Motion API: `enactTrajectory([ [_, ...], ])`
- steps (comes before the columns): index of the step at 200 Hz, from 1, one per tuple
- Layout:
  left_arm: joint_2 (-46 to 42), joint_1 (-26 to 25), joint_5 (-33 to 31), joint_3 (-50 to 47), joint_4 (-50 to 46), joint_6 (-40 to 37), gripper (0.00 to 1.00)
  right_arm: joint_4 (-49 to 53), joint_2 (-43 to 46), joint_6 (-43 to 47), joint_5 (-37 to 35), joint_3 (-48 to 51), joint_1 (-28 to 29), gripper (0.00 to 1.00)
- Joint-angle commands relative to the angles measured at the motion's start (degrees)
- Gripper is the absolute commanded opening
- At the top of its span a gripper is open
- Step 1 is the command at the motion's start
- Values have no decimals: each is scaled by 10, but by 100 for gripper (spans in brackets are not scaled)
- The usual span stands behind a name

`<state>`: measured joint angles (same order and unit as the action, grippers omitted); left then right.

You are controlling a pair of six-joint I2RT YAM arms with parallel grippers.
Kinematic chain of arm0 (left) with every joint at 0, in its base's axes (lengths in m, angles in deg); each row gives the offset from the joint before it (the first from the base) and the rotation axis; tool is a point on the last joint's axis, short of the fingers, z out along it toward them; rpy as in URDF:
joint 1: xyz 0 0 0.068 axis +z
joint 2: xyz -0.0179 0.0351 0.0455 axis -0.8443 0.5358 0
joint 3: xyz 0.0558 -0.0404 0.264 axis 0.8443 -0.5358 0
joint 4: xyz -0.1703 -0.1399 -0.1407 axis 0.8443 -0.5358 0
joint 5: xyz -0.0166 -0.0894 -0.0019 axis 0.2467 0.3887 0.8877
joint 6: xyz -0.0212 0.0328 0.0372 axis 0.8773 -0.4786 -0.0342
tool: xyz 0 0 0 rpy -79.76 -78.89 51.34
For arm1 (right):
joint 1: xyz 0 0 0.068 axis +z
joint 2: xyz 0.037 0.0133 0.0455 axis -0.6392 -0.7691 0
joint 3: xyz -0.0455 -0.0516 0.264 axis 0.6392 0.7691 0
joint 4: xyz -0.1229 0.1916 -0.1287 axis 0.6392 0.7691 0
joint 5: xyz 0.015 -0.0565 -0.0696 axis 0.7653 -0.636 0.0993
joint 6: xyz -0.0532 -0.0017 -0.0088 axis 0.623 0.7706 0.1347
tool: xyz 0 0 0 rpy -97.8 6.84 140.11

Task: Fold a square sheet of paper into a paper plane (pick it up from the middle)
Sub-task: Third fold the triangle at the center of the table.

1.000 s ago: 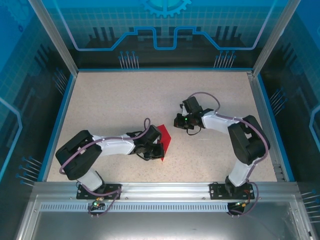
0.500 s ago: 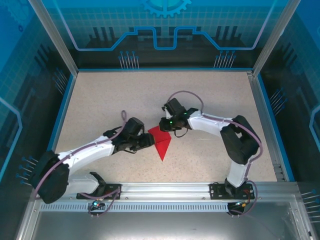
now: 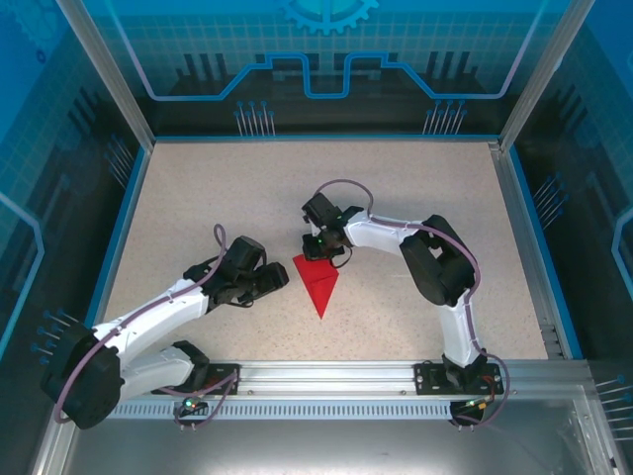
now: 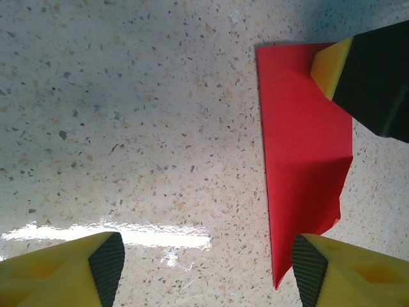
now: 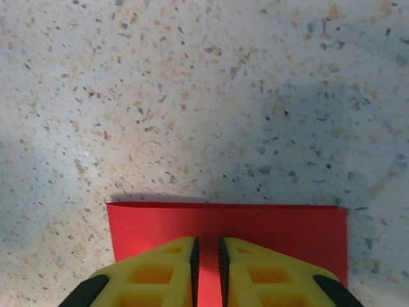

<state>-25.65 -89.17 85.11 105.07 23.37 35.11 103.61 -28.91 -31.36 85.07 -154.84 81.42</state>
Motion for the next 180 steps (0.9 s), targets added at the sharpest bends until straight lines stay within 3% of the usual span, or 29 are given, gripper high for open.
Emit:
enactTrajectory([
  [1, 6, 4, 7, -8, -3, -6, 75, 25, -2, 2, -19, 12, -4, 18],
  [58, 20, 1, 64, -6, 41, -44, 77, 35, 50, -52, -80, 95, -44, 18],
  [103, 39, -41, 78, 10, 69, -87, 78, 45, 140, -149, -146, 200, -73, 22],
  [134, 76, -78, 78, 39, 91, -141, 79, -1, 211, -148, -116, 260, -87, 25],
  [180, 170, -95, 116, 102, 150, -268, 71, -73, 341, -134, -19, 329, -115, 44],
])
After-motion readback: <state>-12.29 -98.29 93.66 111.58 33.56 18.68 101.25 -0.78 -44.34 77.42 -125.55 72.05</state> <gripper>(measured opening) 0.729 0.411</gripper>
